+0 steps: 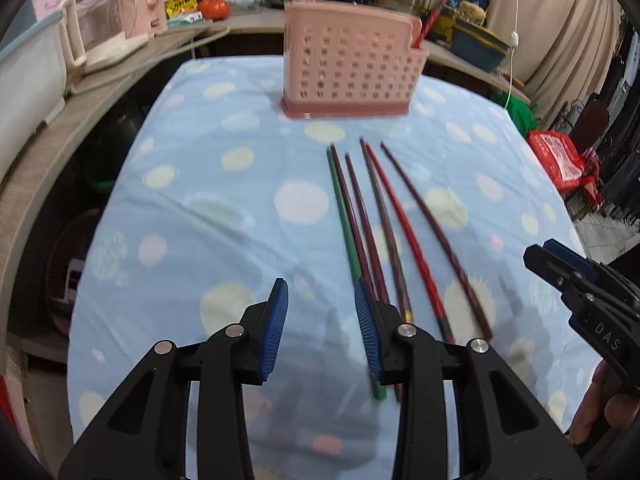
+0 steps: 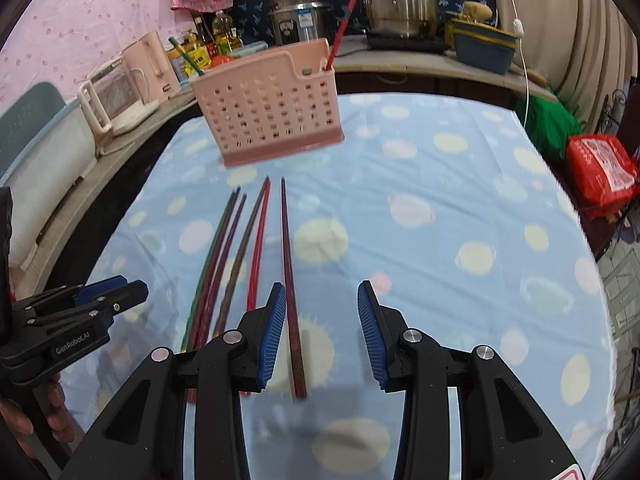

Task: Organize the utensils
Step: 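Move both open tools back down to the remaining chopsticks, then grasp a green chopstick with the left tool while the right tool grasps a dark-red chopstick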

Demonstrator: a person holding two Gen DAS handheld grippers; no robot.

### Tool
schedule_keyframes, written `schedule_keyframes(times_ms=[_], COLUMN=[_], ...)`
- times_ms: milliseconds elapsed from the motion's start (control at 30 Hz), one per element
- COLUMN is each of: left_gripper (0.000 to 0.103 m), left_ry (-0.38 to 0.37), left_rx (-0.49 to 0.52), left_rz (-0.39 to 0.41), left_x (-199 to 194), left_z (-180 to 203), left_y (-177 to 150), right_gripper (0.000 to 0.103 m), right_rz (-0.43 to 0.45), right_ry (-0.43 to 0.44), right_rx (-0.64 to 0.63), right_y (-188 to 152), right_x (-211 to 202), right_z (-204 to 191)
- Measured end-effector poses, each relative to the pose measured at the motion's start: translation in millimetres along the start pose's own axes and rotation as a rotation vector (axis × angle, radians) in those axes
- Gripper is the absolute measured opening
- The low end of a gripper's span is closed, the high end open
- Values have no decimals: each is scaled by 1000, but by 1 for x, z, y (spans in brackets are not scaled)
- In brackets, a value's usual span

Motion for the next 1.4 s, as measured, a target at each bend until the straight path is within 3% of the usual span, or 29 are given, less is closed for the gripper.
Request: schedule_keyframes(times_ms=[200, 467, 1033, 1400], left_gripper=[40, 40, 40, 39], left_ry=[-26, -28, 3, -14], left_rx=[32, 78, 18, 35], left_rz=[-49, -70, -77, -82], left_x=[4, 7, 14, 22], left_z=[13, 26, 2, 15], left_y=[-42, -63, -55, -48], right_gripper=[37, 37, 37, 36], right_rz=[-29, -41, -63, -82], right_ry=[-5, -7, 3, 11], right_rx=[23, 41, 28, 7], right_y=[-29, -43, -44, -39], right_x=[1, -3, 6, 22], right_z=[5, 8, 1, -4])
Point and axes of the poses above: each gripper's, at about its wrist camera, not at the fingertips, and x roughly the way its jaws point, z to its right, y to its top, the point moved 9 cm from there along x, roughly the way its jaws point, and after that the axes turned 7 degrees about y, right-handed, at the moved point
